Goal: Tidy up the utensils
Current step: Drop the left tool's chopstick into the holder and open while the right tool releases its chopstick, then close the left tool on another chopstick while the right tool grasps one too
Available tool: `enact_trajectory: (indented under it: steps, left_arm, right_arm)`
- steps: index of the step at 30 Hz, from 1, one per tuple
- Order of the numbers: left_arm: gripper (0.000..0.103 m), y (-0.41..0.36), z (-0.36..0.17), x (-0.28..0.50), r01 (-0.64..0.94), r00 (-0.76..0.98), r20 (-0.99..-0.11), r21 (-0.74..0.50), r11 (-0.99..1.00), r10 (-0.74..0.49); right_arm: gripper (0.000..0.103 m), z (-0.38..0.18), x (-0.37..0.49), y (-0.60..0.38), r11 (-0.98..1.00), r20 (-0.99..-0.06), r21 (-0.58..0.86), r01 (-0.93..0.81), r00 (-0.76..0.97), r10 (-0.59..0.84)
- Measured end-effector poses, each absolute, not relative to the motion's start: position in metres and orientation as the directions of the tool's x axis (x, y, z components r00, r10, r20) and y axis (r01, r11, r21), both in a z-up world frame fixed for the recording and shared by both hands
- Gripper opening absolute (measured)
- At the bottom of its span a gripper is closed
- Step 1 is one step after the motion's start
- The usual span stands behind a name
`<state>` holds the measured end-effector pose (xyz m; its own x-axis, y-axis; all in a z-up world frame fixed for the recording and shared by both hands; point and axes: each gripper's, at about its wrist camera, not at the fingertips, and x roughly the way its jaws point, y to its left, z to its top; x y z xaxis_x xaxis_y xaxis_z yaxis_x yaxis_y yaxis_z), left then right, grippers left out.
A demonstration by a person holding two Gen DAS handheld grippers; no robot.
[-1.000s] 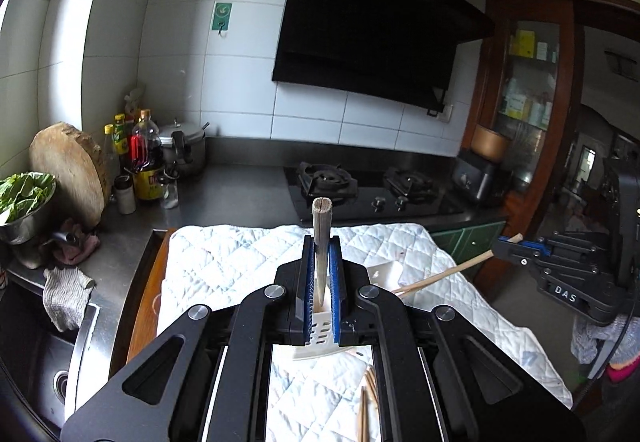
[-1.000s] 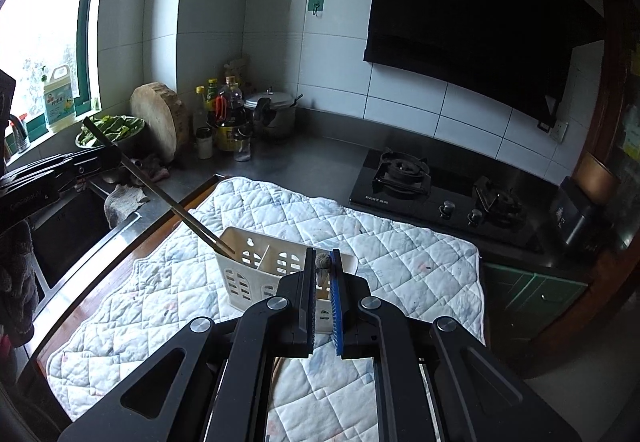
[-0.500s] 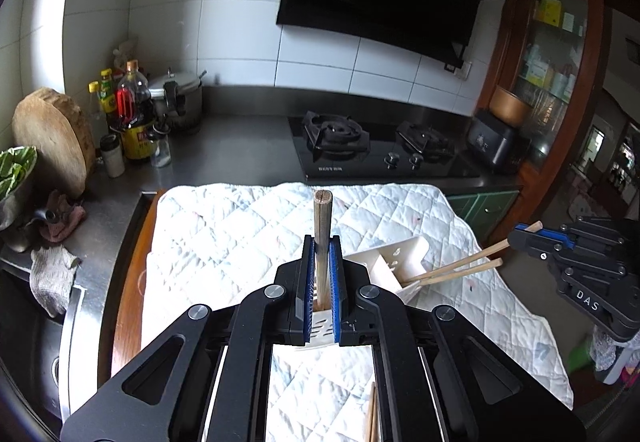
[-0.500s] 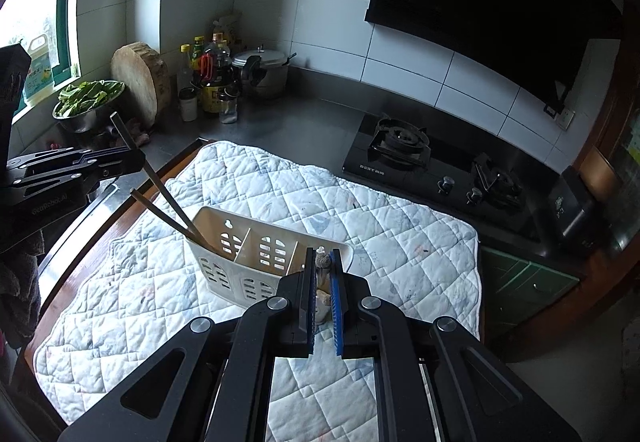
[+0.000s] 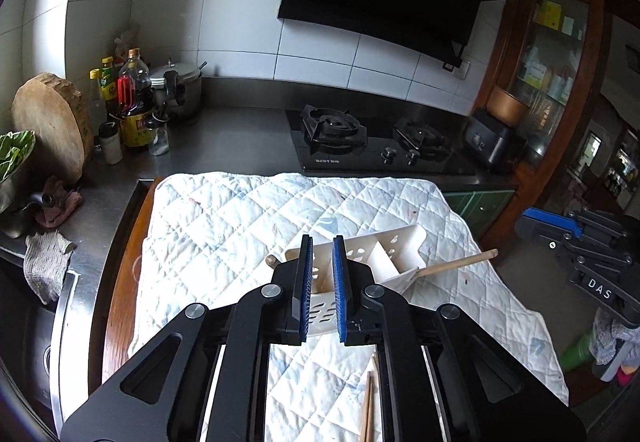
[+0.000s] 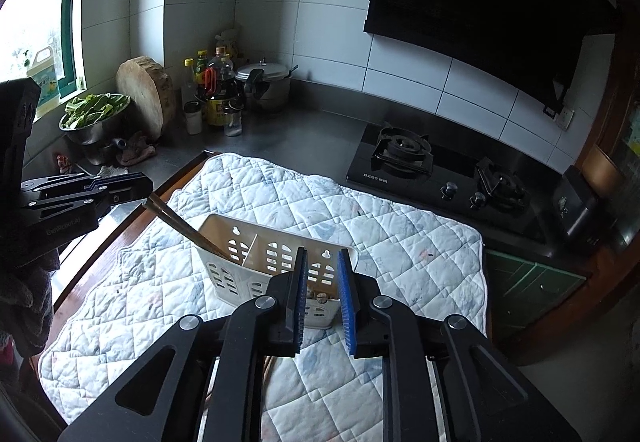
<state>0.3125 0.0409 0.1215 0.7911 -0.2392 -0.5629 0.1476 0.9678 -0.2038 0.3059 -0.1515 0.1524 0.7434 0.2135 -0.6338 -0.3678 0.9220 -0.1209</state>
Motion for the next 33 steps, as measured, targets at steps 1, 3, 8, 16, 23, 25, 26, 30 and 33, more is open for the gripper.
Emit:
enact_trajectory:
  steps: [1, 3, 8, 16, 23, 25, 26, 30, 33]
  left_arm:
    - [0.018, 0.042, 0.123, 0.307, 0.146, 0.796, -0.557, -0.204, 0.968, -0.238]
    - [0.02, 0.044, 0.126, 0.295, 0.15, 0.804, -0.545, -0.198, 0.969, -0.236]
    - [0.022, 0.047, 0.128, 0.262, 0.151, 0.815, -0.534, -0.183, 0.972, -0.227]
    - [0.042, 0.052, 0.109, 0.204, 0.14, 0.822, -0.524, -0.194, 0.971, -0.223]
    - [0.054, 0.05, 0.07, 0.164, 0.121, 0.812, -0.548, -0.179, 0.976, -0.202]
    - [0.058, 0.05, 0.058, 0.157, 0.112, 0.808, -0.556, -0.176, 0.978, -0.192]
    - [0.06, 0.05, 0.052, 0.153, 0.106, 0.806, -0.561, -0.177, 0.978, -0.189]
    - [0.065, 0.049, 0.025, 0.141, 0.092, 0.787, -0.59, -0.175, 0.98, -0.179]
    - [0.067, 0.045, 0.007, 0.134, 0.085, 0.771, -0.615, -0.16, 0.983, -0.166]
  right_arm:
    - [0.019, 0.154, 0.301, -0.153, 0.923, -0.626, -0.117, -0.368, 0.748, 0.219]
    - [0.022, 0.157, 0.288, -0.158, 0.924, -0.609, -0.102, -0.368, 0.757, 0.235]
    - [0.025, 0.15, 0.248, -0.164, 0.919, -0.581, -0.083, -0.386, 0.767, 0.271]
    - [0.03, 0.105, 0.186, -0.167, 0.901, -0.587, -0.057, -0.431, 0.744, 0.319]
    - [0.03, 0.049, 0.151, -0.172, 0.906, -0.623, -0.016, -0.424, 0.712, 0.322]
    - [0.03, 0.033, 0.142, -0.174, 0.909, -0.634, 0.005, -0.416, 0.702, 0.324]
    - [0.03, 0.026, 0.139, -0.174, 0.911, -0.639, 0.015, -0.412, 0.697, 0.326]
    - [0.03, -0.001, 0.127, -0.174, 0.921, -0.653, 0.023, -0.388, 0.692, 0.308]
    - [0.03, -0.021, 0.12, -0.173, 0.927, -0.665, 0.039, -0.372, 0.683, 0.302]
